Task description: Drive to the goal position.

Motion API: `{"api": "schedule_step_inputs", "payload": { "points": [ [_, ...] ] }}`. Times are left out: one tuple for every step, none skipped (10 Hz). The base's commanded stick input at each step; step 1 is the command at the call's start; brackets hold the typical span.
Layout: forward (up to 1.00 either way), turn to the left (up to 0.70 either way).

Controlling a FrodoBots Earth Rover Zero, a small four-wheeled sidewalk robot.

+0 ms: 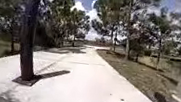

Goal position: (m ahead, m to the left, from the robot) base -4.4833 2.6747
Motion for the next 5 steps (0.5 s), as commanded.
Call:
{"api": "schedule_step_inputs", "payload": {
  "points": [
    [0.00, -0.85],
    [0.00, -0.85],
    [0.00, -0.85],
    [0.00, -0.85],
    [0.00, -0.85]
  ]
}}
